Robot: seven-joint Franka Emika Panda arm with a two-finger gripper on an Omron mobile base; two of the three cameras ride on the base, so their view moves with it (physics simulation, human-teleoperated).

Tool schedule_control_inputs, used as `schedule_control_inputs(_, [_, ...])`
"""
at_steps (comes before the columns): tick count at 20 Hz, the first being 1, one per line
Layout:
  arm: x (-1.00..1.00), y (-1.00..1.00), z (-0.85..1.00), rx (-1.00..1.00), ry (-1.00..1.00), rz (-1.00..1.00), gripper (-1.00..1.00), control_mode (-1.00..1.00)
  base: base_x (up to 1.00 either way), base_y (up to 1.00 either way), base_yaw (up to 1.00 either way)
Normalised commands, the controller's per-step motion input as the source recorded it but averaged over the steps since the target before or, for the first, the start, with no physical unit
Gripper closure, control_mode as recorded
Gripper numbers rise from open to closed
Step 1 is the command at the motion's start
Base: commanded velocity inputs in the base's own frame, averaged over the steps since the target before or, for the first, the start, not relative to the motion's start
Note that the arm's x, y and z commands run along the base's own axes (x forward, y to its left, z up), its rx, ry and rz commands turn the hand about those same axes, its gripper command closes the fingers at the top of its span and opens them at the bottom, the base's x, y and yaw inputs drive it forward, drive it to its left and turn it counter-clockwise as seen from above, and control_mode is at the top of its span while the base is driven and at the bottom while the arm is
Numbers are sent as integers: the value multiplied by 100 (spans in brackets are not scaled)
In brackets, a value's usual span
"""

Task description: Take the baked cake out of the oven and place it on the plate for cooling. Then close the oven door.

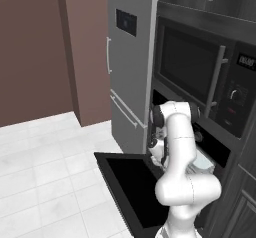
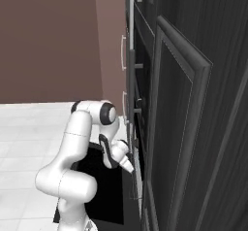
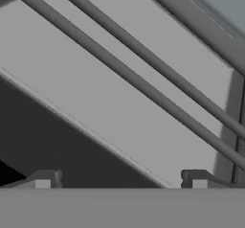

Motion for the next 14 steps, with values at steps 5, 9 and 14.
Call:
schedule_control_inputs(5, [26, -39, -1, 0, -1, -5, -100, -100, 0, 0, 0])
schedule_control_inputs(9, [-3, -3, 17, 0, -4, 0, -100, -100, 0, 0, 0])
schedule_control_inputs(14, [-47, 41, 61, 0, -2, 7, -100, -100, 0, 0, 0])
